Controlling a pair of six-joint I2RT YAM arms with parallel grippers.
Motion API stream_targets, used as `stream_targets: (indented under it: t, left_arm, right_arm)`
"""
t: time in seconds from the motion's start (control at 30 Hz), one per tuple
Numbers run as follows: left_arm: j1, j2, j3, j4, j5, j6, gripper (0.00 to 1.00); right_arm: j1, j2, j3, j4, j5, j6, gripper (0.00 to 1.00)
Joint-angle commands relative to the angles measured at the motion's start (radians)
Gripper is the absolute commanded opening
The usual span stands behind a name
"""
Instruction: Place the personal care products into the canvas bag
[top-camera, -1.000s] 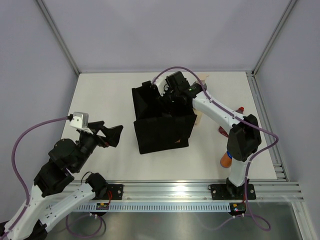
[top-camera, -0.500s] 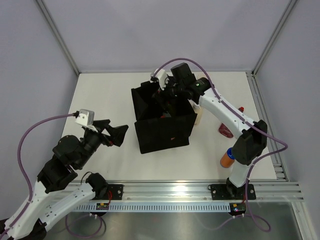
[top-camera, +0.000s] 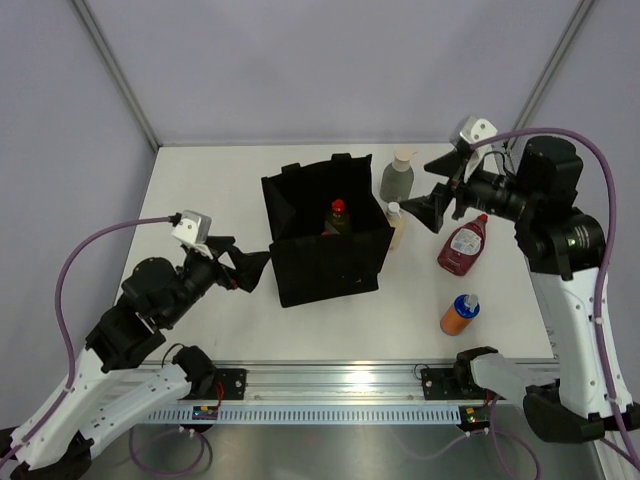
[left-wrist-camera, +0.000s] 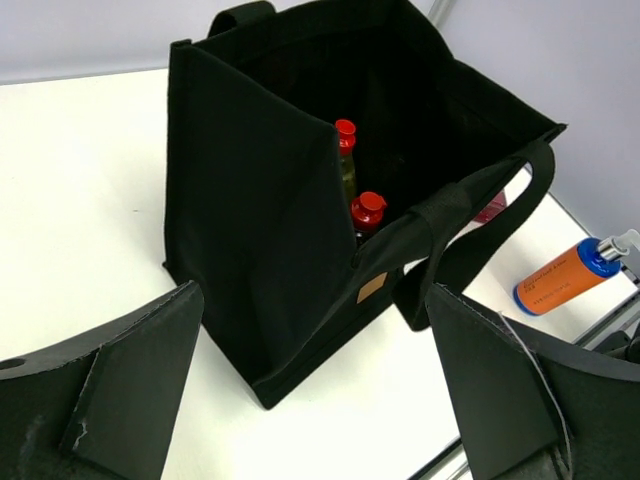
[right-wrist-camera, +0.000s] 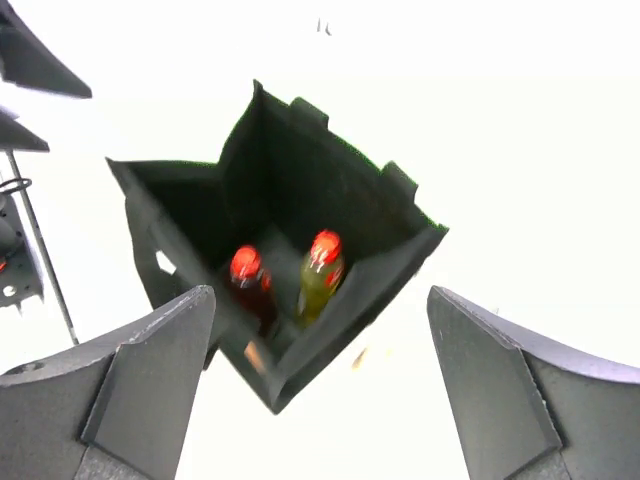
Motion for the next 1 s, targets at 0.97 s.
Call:
stream_targets:
  t: [0.97]
  left_arm:
    - [0.002,0.018,0.068,0.005,0.056,0.063,0.99]
  right_arm:
    - [-0.191,-0.229,-0.423,-0.408,0.328,-0.077,0.97]
